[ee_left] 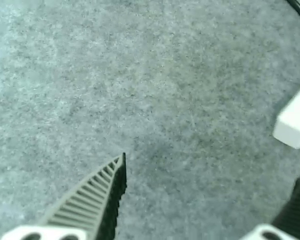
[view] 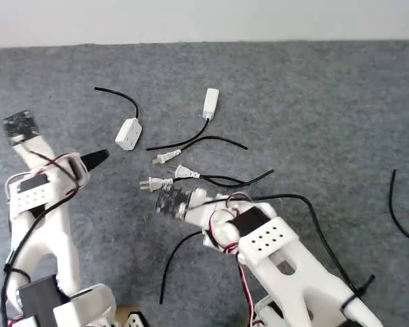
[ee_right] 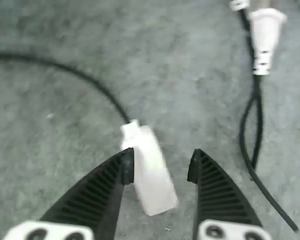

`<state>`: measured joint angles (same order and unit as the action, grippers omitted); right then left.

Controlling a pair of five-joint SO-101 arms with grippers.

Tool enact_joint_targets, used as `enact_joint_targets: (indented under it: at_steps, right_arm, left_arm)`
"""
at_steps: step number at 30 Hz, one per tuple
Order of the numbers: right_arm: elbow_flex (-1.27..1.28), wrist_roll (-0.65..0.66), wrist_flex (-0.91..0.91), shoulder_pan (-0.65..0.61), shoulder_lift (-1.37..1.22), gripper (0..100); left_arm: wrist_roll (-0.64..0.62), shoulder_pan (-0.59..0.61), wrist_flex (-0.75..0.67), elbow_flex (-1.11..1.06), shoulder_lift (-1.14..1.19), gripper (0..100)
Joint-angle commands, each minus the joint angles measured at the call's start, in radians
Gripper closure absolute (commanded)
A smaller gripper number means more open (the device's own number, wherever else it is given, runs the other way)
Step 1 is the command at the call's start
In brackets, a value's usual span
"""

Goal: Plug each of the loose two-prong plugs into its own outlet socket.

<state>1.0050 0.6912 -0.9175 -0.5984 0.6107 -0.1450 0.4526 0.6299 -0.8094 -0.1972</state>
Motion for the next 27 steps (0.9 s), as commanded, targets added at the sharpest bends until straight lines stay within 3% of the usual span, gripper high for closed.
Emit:
enact_joint_targets:
  at_steps: [1,3,7,12,15,19,24,27]
  right_arm:
    - [-0.121,-0.132,-0.047,0.079,0.099,82.7]
    - [-0.138,-0.227,-0.099,0.117,0.174,85.2]
    - [-0.095,-0.327,-0.214,0.139,0.334,99.8]
    - [0.068,-0.362,-0.297,0.151,0.555,96.3]
    - [0.144,-0.377,-0.245,0.323,0.674,96.3]
    - [0.318,-0.387,-0.166,0.455,0.792,96.3]
    - [0.411,-0.33,-0.145,0.533,0.909,96.3]
    - [0.414,-0.359,-0.151,0.593,0.932,96.3]
  left_arm:
    - [0.101,-0.071,0.002,-0.013,-0.003,53]
    - [0.158,-0.115,0.003,-0.033,-0.005,53]
    - [0.19,-0.16,0.089,-0.025,-0.005,53]
    - [0.227,-0.233,0.193,-0.021,-0.012,59]
    - [0.236,-0.285,0.193,-0.022,-0.014,67]
    - [0.313,-0.371,0.193,-0.022,-0.014,68]
    - [0.287,-0.497,0.198,-0.028,-0.008,68]
    - [0.293,-0.592,0.31,-0.015,-0.018,68]
